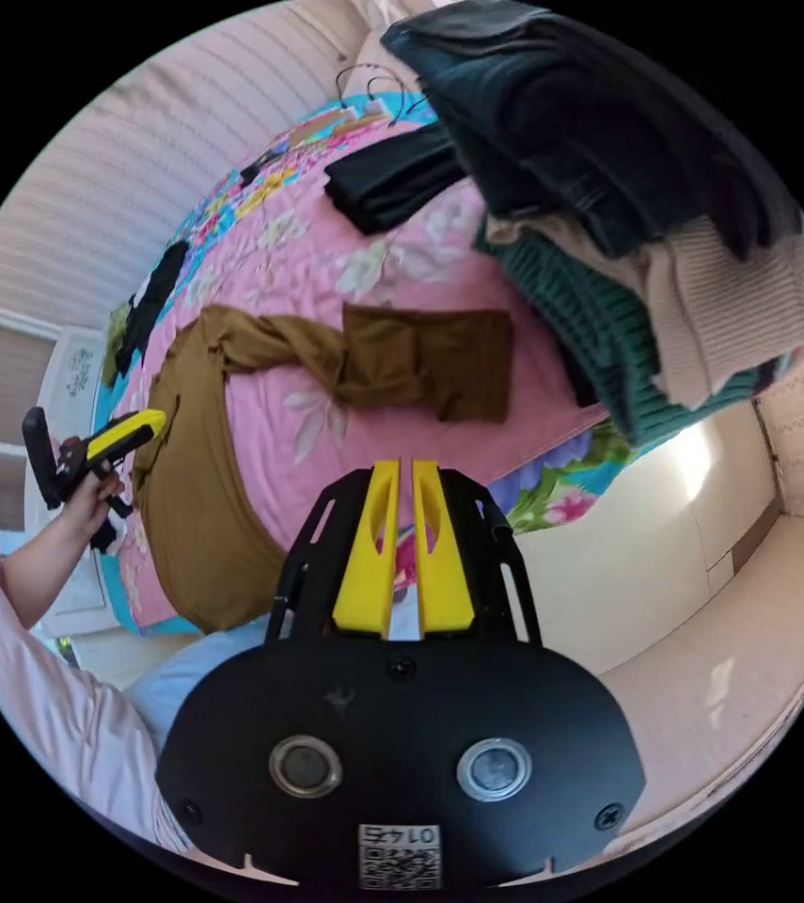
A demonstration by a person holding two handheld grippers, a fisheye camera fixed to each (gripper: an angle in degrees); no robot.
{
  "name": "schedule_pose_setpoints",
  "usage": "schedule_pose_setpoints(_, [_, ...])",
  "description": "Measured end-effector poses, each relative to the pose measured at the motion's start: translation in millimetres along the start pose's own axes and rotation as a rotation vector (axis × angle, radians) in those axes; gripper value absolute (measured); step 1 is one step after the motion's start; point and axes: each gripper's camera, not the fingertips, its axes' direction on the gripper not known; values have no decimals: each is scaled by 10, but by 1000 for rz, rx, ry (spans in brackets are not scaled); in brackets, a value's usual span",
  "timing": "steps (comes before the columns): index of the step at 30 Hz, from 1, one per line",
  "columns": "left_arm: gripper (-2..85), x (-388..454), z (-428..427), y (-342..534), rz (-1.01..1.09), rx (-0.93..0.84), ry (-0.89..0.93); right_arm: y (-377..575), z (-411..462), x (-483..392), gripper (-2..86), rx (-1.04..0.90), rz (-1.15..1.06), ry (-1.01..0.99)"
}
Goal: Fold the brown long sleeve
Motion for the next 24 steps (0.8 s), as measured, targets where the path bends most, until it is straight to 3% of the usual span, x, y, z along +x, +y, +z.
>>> schedule_pose_setpoints(4, [40,142,400,-405,80,13,24,147,64,529,55,96,182,93])
schedule_pose_setpoints(8, [47,291,1009,-622,117,-148,21,345,300,870,28,42,253,9])
schedule_pose_setpoints(17, [-9,422,721,-672,231,-116,84,1169,-225,1533,3,121,258,-136])
schedule_pose_setpoints(24, [-10,452,725,-673,259,-130,108,1734,-16,2022,2,41,386,-241])
